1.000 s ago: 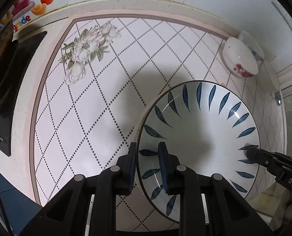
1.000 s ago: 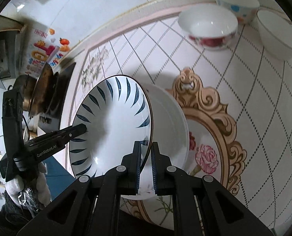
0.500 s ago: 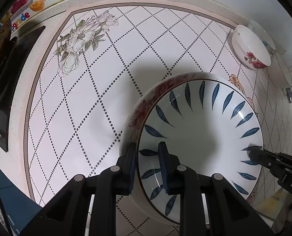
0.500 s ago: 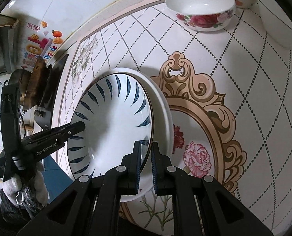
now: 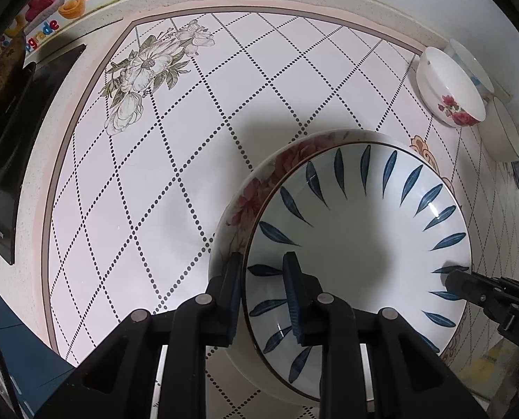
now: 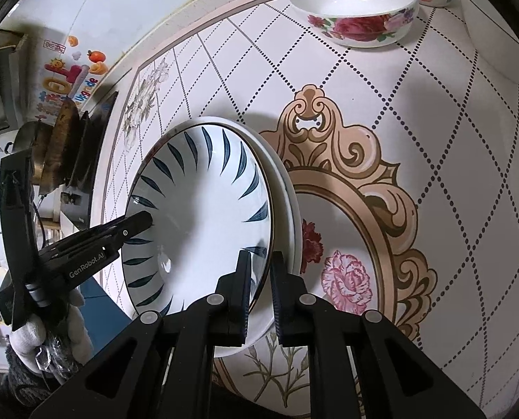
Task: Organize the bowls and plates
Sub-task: 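Lower the plate stack onto the oval floral mat and open both grippers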
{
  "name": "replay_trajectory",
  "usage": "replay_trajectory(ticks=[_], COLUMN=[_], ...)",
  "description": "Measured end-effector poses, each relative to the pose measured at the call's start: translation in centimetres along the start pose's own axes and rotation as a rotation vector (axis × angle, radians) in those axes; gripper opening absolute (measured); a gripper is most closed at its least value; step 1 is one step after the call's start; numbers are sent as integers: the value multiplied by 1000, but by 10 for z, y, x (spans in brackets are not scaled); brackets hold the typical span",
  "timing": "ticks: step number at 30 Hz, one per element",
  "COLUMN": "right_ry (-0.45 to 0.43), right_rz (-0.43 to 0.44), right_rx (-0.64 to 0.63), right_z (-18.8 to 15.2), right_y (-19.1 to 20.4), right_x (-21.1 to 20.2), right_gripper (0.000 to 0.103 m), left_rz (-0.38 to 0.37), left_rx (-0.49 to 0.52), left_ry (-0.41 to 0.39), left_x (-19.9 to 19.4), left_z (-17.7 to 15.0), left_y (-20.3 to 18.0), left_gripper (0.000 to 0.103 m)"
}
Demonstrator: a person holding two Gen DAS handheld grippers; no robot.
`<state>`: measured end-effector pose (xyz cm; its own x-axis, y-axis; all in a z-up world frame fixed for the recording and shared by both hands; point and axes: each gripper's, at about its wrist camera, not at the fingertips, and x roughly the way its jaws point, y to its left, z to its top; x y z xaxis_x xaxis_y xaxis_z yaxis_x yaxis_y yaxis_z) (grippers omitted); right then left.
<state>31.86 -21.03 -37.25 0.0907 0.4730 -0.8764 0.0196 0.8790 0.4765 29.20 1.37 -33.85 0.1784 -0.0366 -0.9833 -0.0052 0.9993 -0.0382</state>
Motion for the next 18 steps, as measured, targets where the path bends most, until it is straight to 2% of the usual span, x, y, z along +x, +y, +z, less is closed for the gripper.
replay_trajectory(ticks=[9, 14, 18], right_ry=[20, 46, 7], right_rz=[-30, -77, -73], right_rx=[38, 29, 6], right_z=[-12, -22, -37], right_y=[6, 17, 33], right_x=[-2, -8, -36], right_gripper=[15, 15, 15], left_rz=[-12, -25, -50], left_rx=[14, 20, 52], left_ry=[-1, -24, -81], left_x=[-11, -46, -87], left_z=[-10, -25, -42], left_y=[4, 5, -2], left_gripper=[22, 22, 22])
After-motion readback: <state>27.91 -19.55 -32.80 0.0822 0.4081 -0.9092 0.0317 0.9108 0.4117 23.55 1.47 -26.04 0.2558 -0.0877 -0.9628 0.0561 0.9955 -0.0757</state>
